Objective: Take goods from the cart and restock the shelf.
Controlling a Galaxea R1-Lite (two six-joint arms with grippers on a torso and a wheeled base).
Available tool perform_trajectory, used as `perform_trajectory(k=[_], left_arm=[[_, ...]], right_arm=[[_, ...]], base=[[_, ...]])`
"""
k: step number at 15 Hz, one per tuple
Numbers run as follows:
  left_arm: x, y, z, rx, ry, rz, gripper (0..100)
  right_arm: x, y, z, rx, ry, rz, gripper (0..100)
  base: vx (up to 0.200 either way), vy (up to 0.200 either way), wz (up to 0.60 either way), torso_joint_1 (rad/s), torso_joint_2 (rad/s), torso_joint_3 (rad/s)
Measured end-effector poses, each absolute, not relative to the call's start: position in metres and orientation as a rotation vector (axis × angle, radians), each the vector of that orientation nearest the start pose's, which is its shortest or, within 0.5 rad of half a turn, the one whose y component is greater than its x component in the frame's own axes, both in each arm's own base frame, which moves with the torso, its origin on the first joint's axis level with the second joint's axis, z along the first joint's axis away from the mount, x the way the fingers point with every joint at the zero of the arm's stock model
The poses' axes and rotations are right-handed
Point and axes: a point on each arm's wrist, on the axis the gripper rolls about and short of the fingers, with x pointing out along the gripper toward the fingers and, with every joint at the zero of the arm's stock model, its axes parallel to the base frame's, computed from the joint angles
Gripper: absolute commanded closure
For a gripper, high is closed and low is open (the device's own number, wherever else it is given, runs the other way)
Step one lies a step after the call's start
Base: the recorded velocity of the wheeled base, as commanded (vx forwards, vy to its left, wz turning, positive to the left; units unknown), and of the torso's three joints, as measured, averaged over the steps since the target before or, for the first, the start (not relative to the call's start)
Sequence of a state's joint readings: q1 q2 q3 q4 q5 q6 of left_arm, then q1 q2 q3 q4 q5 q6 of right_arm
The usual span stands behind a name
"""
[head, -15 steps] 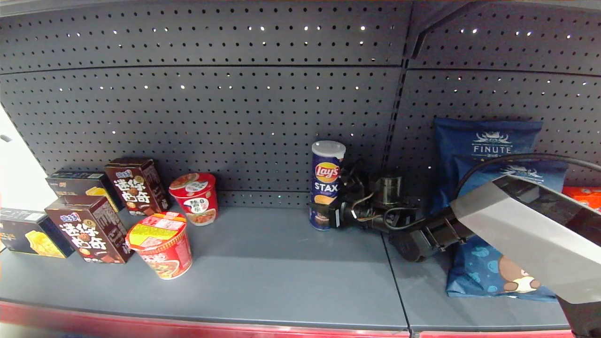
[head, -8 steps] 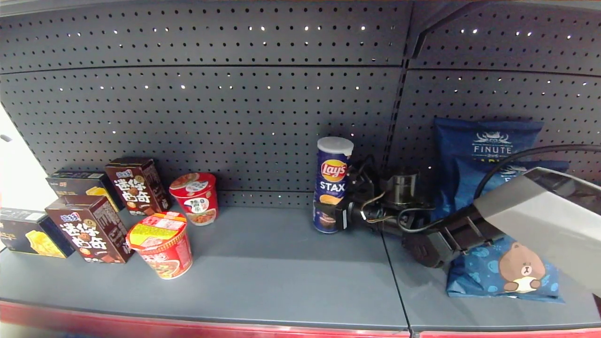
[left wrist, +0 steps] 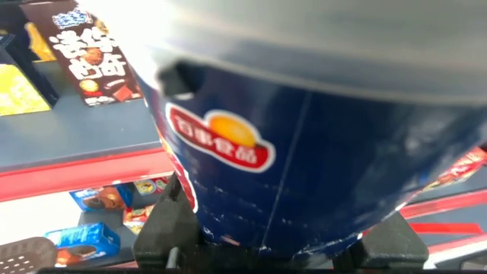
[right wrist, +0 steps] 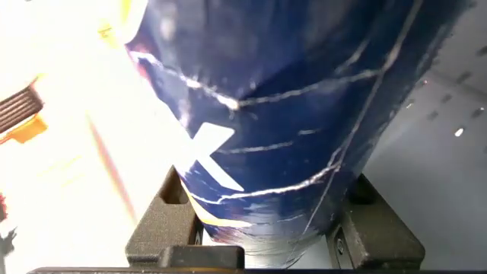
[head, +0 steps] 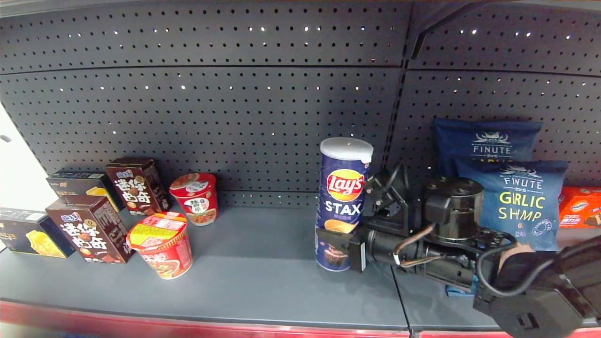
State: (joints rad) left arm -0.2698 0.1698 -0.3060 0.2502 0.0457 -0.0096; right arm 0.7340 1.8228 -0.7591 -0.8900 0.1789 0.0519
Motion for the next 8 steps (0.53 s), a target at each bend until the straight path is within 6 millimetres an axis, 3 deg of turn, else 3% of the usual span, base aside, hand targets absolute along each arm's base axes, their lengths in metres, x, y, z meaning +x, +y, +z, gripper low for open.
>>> perform_trajectory(k=[3, 8], left_arm=[[-0.031, 0.009, 0.137, 0.010, 0.110, -0.218, 100], [-0.034, 0.010, 0.134, 0.013, 0.130, -0.214, 100]], right_arm=[[0.219, 0.216, 0.163, 0.011, 0.146, 0.926, 100], [0.214, 0.211, 0.149, 0.014, 0.130, 0.916, 100]], base=[[0.000, 0.000, 0.00, 0.000, 0.00, 0.000], [0.000, 0.000, 0.00, 0.000, 0.00, 0.000]])
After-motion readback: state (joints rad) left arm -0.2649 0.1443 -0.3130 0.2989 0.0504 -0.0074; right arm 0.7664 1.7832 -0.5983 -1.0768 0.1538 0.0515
